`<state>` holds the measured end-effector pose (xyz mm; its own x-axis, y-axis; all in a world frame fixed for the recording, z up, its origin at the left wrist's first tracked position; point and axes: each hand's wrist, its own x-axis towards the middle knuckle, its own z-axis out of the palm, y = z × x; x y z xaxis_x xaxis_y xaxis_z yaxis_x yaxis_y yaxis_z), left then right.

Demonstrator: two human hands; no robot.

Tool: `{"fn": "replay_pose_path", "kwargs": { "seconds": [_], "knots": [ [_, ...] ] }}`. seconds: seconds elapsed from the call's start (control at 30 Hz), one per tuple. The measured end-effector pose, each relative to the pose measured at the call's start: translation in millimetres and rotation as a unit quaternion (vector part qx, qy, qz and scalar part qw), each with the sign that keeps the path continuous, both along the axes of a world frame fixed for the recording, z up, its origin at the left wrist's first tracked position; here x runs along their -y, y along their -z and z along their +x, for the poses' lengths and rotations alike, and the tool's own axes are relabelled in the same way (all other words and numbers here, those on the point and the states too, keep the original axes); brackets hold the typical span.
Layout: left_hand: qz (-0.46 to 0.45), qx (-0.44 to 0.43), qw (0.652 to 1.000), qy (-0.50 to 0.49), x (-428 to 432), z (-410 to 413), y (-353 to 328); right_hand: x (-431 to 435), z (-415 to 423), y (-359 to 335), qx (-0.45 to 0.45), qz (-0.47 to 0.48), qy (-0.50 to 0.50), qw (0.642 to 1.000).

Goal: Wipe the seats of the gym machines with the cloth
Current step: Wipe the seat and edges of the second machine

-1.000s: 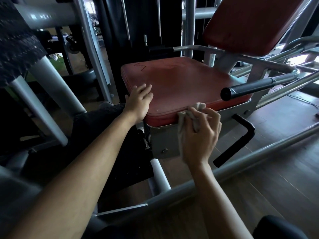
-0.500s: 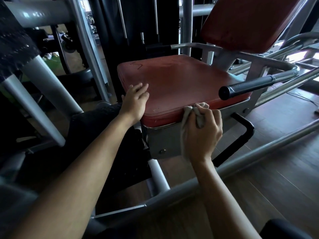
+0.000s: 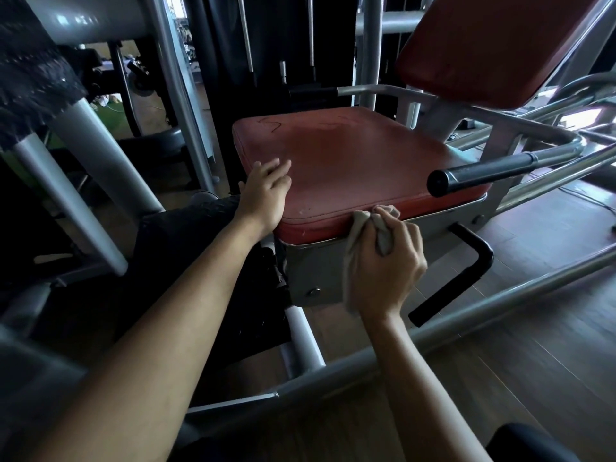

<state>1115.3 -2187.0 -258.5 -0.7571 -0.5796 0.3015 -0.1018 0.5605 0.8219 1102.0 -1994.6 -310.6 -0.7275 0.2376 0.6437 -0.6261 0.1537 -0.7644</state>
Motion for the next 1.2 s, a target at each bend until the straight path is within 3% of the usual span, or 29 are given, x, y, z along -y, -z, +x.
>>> {"fn": "replay_pose_path", "kwargs": {
  "seconds": [0.2,0.43,0.63,0.8,1.03,1.2],
  "knots": [
    [0.004,-0.002,1.0,0.002,0.5,-0.6,0.5,1.4,14.3,7.1,-0.077,0.083,-0.068,0.991],
    [0.003,-0.002,1.0,-0.006,-1.7,-0.3,-0.8,-5.5,0.4,-2.6,0.0,-0.003,-0.005,1.0],
    [-0.001,-0.001,1.0,-0.002,-1.5,1.1,-1.0,4.5,16.2,6.5,-0.081,0.08,-0.064,0.991],
    [0.0,-0.007,1.0,-0.002,-0.8,-0.1,0.2,-9.6,-9.1,-1.6,0.014,-0.003,0.016,1.0],
    [0.0,-0.009,1.0,-0.003,0.4,-0.4,-0.4,23.0,28.9,0.9,-0.101,0.072,-0.058,0.991],
    [-0.002,-0.004,1.0,0.01,1.9,0.9,0.6,-13.1,-16.6,-3.4,0.006,0.003,0.008,1.0]
  ]
}}
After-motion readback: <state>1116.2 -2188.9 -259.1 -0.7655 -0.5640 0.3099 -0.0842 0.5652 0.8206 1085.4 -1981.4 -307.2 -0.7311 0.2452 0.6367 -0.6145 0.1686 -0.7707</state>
